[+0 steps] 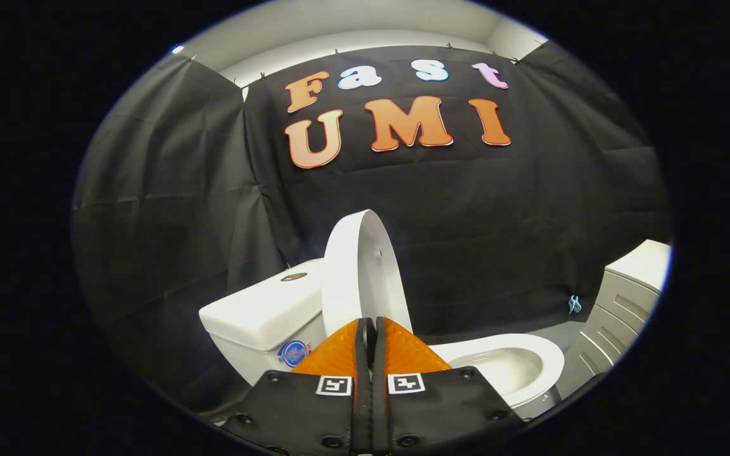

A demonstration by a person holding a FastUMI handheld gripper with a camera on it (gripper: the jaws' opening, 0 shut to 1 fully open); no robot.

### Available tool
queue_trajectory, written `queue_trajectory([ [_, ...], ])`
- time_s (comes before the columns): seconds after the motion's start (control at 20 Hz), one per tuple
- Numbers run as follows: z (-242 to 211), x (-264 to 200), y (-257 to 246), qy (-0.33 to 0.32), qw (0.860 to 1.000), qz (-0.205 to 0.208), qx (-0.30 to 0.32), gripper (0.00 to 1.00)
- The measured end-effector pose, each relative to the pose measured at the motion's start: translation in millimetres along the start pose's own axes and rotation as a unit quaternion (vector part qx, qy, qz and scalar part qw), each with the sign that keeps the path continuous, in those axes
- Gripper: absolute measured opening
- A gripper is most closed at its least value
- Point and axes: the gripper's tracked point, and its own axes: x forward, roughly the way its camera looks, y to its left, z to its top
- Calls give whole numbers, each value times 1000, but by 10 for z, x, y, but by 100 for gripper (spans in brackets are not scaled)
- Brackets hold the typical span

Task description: Open the toilet lid.

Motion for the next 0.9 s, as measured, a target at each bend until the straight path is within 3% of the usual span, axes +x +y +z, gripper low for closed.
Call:
queue_trajectory([
  [0.45,-88,92,421,0,998,23,-55,7],
  [0.9,-86,73,415,-10,993,-20,-112,7],
])
